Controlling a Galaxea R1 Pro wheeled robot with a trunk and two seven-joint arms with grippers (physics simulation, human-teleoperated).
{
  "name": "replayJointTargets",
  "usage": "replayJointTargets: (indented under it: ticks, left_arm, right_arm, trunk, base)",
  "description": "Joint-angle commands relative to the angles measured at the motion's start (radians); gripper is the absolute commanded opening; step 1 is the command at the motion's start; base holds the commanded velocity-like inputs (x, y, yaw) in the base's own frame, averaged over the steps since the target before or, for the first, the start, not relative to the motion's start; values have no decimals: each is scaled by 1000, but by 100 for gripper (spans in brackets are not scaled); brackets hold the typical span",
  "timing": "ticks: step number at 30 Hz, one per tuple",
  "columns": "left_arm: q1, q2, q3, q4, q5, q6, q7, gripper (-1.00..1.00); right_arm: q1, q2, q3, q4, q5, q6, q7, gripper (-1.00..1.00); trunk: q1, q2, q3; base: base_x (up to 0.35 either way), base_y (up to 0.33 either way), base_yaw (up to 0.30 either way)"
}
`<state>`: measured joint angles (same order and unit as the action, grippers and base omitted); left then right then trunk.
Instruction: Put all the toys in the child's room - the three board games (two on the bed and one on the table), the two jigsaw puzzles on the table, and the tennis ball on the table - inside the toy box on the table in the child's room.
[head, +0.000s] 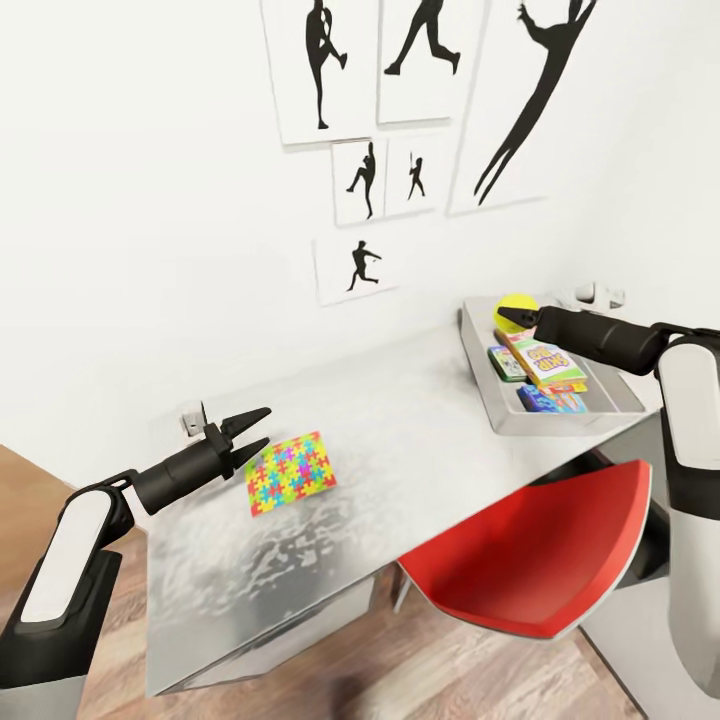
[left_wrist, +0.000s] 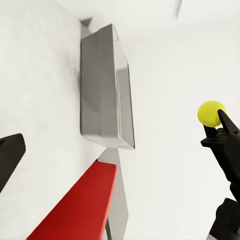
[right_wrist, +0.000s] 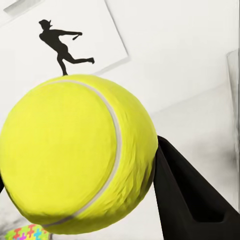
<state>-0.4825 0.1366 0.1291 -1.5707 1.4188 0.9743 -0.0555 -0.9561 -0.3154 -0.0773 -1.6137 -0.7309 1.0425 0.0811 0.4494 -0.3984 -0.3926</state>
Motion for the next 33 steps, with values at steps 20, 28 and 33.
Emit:
replayJointTargets:
  ticks: [20, 28, 33]
  left_arm:
    - [-1, 0, 1, 0, -6, 3, -6, 100]
    - [-1, 1, 0, 0, -6, 3, -5, 100]
    - [-1, 1, 0, 0, -7, 3, -4, 100]
  right_arm:
    - [2, 2, 7, 0, 5, 5, 6, -100]
    - [3, 2, 8, 0, 5, 5, 6, -100]
    - [3, 3, 8, 0, 5, 5, 6, -100]
  trunk:
    - [1, -2, 31]
    - [1, -2, 44]
    - [1, -2, 52]
  base:
    - [7, -11, -108]
    - [68, -179, -106]
    - [79, -245, -104]
